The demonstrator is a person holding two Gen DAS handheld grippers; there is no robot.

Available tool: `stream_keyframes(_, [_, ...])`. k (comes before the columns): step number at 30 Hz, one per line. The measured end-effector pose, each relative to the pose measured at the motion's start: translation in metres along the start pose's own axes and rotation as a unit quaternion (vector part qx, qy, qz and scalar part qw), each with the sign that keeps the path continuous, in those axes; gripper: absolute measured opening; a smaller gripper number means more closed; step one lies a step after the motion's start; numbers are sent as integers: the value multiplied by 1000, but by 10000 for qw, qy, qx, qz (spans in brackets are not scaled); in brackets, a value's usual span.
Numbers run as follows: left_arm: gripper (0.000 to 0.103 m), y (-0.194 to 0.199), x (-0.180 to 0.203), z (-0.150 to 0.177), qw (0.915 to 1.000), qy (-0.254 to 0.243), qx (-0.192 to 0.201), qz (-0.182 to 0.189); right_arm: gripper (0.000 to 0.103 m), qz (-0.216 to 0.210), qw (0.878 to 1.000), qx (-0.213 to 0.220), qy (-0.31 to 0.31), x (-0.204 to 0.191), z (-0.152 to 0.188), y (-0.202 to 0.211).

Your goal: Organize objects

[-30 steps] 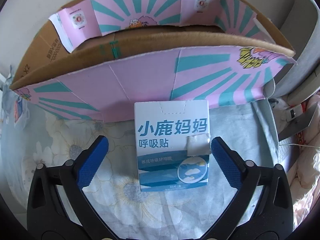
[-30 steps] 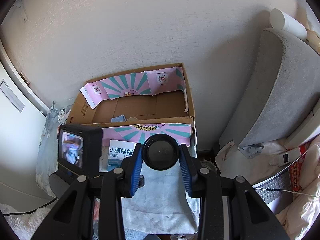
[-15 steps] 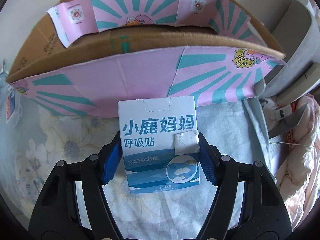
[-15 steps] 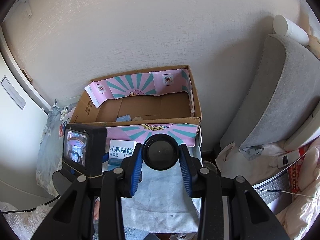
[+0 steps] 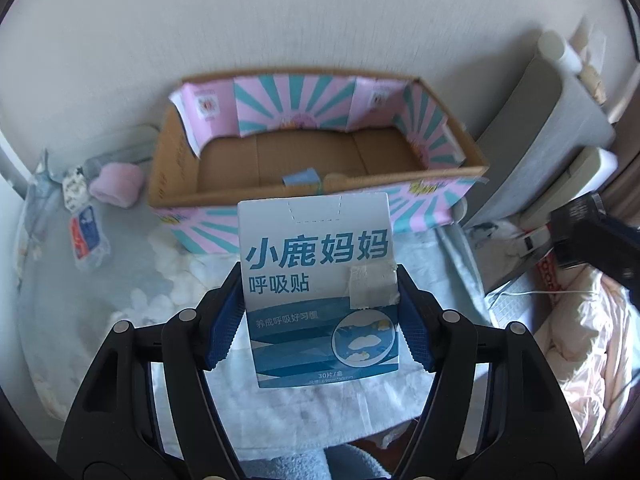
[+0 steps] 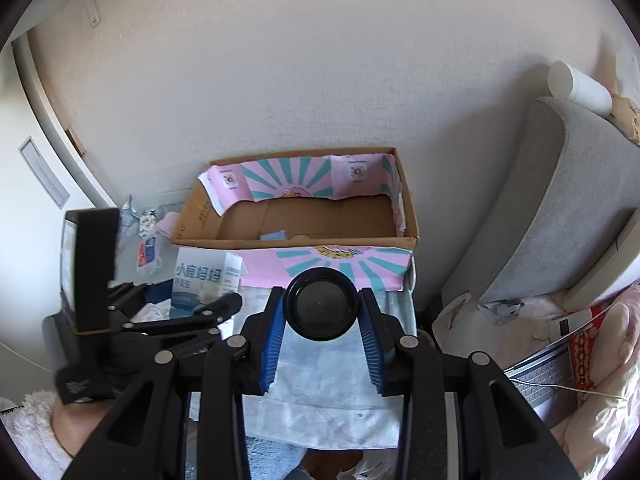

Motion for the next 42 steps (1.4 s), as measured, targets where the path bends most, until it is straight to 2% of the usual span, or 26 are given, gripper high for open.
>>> stream_keyframes(4, [67,22,-5,-21,9997,-16,246,-28,33,-26,9999,118,68,-8,-12,9])
stream_keyframes(10, [67,39,-14,-54,9992,-13,388,-63,33,-94,9993,287,225,-17,-43,13])
stream_keyframes(16, [67,31,-26,-90,9993,34,369,-90,33,-145,9987,345,346,-19,-80,1])
stream_keyframes(20, [67,12,-36,-110,9998,82,183,-69,33,-136,9987,219,436,-19,-100,-20])
stream_keyframes(24, [67,-14,-47,-122,9998,180,-44,-51,33,-147,9986,-8,518,-19,-115,-50])
stream_keyframes(28, [67,-43,-61,-130,9987,400,-305,-73,33,-252,9975,-420,513,-22,-121,-92])
stream_keyframes(37, [67,-104,-89,-127,9944,486,-931,-148,33,-289,9911,-1141,616,-29,-115,-177])
stream_keyframes(42, [67,-124,-98,-121,9918,500,-1163,-181,33,-332,9867,-1524,464,-24,-102,-211])
Point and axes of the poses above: each gripper's, at about its wrist camera, not at the fingertips, and y roughly against the way its jaws point, x to its right, z to its underside, the point moved 10 cm from there along -y, roughly the way its jaws point, and after that the axes turned 5 degrees about z, right-handed, at the moved point
